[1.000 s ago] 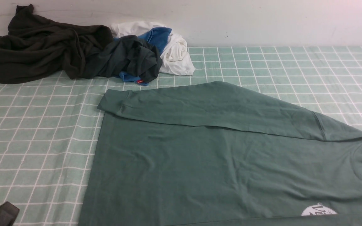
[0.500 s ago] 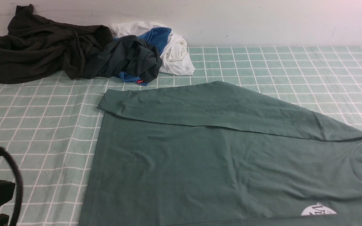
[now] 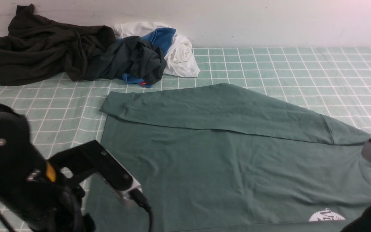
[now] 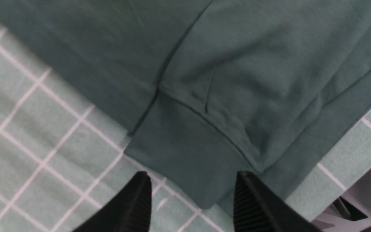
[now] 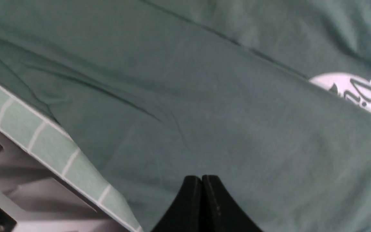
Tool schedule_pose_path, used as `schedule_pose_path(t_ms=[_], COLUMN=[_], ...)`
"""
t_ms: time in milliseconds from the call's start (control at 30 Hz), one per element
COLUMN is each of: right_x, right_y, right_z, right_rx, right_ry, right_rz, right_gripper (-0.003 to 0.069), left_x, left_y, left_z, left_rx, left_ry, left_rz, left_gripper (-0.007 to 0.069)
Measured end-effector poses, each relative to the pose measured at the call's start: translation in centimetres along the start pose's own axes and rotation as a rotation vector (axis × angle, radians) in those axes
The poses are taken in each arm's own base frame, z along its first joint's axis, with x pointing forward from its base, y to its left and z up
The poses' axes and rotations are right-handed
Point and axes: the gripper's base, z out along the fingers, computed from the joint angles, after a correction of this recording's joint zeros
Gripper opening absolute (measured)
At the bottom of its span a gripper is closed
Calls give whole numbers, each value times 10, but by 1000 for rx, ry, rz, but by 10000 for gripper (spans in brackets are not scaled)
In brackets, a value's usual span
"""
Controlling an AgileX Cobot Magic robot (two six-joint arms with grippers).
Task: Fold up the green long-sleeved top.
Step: Use the left arm to clamp the cuff closest to it
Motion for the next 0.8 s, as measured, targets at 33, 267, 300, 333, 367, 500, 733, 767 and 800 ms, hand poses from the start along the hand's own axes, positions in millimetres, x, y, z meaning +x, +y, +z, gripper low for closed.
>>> schedule_pose_path(t_ms=[33,267,300,333,367,500,733,767,800], right_x=[2,3,3,1,0,-2,-6,-6,-7], right_y=[1,-1,-1,-1,-1,-2,-3,-3,-3], right_z=[2,4,4,4,4,4,4,4,4], right_rx=[15,71,71,75,78,83,94,97,101], right_ry=[16,30,30,12,0,-23,-64,-72,-78], right_rz=[-9,-1,-1,-1,-1,-10,-16,-17,-19], right_gripper=[-14,-14,-14,-14,-14,-14,-14,-14,-14], left_x=[-6,-31,-31,-33,-34,-36,-38,-41,-45], left_y=[1,15,15,17,18,19,16,17,18], left_z=[10,76,78,89,97,100,94,89,82], left_rx=[5,18,18,24,31,42,83,81,72], left_ry=[14,129,134,159,182,203,240,238,226], left_rz=[9,17,17,17,15,12,-3,1,9], left_gripper=[367,388,388,388,388,356,42,33,29])
